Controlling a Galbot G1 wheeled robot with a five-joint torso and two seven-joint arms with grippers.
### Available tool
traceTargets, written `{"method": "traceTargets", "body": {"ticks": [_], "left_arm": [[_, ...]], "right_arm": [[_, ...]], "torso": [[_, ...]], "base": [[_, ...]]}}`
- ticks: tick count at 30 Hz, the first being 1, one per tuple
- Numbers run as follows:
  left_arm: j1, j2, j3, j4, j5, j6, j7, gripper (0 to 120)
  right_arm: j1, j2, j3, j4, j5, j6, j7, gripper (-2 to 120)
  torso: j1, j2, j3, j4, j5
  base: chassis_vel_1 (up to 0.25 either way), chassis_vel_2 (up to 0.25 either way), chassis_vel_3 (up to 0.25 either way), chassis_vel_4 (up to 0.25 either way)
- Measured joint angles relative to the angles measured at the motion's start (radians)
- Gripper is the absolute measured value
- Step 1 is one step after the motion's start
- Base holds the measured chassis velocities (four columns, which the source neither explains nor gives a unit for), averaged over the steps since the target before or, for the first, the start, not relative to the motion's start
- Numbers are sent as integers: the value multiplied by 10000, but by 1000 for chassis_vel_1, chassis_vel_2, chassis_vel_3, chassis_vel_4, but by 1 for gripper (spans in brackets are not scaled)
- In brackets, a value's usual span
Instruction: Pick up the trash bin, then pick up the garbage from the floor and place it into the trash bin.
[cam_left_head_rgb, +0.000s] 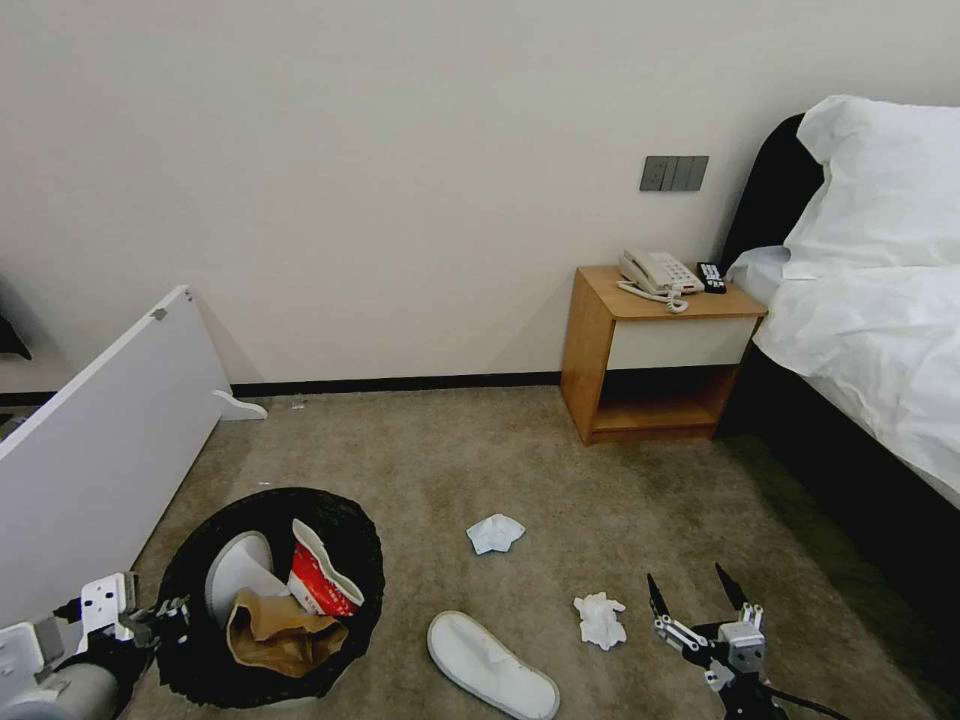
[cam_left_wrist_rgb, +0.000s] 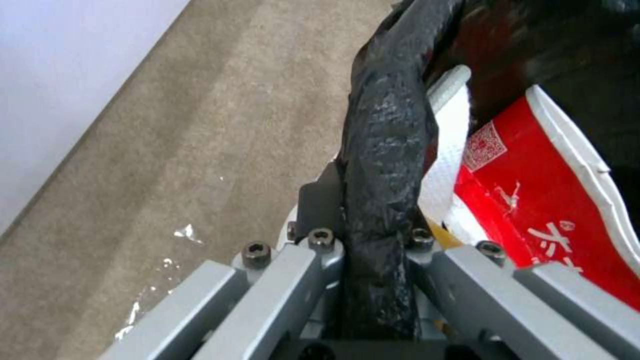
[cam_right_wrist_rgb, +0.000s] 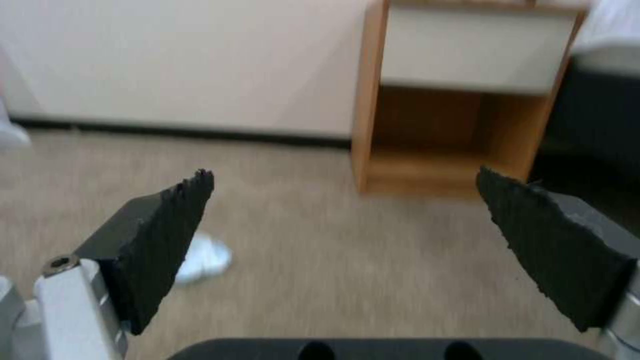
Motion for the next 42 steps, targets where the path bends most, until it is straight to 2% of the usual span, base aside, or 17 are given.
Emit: {"method": "traceTargets", "body": {"ticks": [5, 6, 7, 8, 10, 12, 16, 19, 23, 26, 30, 32, 33, 42], "left_arm": [[65, 10, -50, -133, 57, -1, -29, 3], [122, 0, -69, -211, 94, -1, -49, 3], [122, 0, -69, -211, 94, -1, -49, 3], [155, -7, -79, -267, 122, 0, -76, 3], [184, -7, -82, -338, 125, -1, -106, 3], [207, 24, -82, -425, 84, 0, -168, 3], [232, 91, -81, -482, 67, -1, -210, 3], [339, 154, -133, -574, 54, 0, -243, 3], [480, 140, -206, -715, 57, -1, -283, 3], [496, 128, -216, -774, 58, 0, -308, 3], [549, 71, -246, -977, 62, -1, -392, 3], [641, 22, -276, -1120, 147, 0, -424, 3], [641, 22, -276, -1120, 147, 0, -424, 3], [759, -196, -334, -1319, 251, -1, -423, 3]], "right_arm": [[-207, -719, -921, -7, 205, -832, 880, 100], [-193, -995, -1281, 7, 306, -1237, 1350, 100], [-193, -995, -1281, 7, 306, -1237, 1350, 100], [-129, -1238, -1581, 46, 401, -1602, 1473, 100], [-35, -1446, -1783, 58, 468, -1860, 1377, 100], [214, -1935, -2129, -18, 658, -2192, 865, 100], [408, -2451, -2501, -103, 897, -2409, 592, 100], [941, -3484, -3405, -294, 1148, -2580, 339, 100], [1570, -3985, -4378, -578, 1283, -2672, 251, 100], [1743, -4071, -4654, -642, 1412, -2779, 261, 100], [2372, -4334, -5701, -768, 2074, -3290, 291, 100], [3115, -4420, -6637, -1094, 2526, -3732, 442, 100], [3115, -4420, -6637, -1094, 2526, -3732, 442, 100], [4678, -3914, -8044, -2357, 2786, -4011, 587, 100]], "torso": [[0, 0, 0, -2, 0], [0, 0, 1, -1, 1], [0, 0, 1, -1, 1], [0, 0, 0, -2, 1], [0, 0, 0, -1, 2], [0, 0, 0, 1, 0], [0, 0, 1, -1, 3], [0, -1, 1, -4, 2], [0, 0, 1, 2, 0], [0, 0, 2, -1, 4], [0, 0, 1, -1, -1], [0, 0, 1, -2, -3], [0, 0, 1, -2, -3], [0, -1, 1, 1, 0]], "base": [[0, 0, 0, 0], [0, 0, 0, 0], [0, 0, 0, 0], [0, 0, 0, 0], [0, 0, 0, 0], [0, 0, 0, 0], [0, 0, 0, 0], [0, 0, 0, 0], [0, 0, 0, 0], [0, 0, 0, 0], [0, 0, 0, 0], [0, 0, 0, 0], [0, 0, 0, 0], [0, 0, 0, 0]]}}
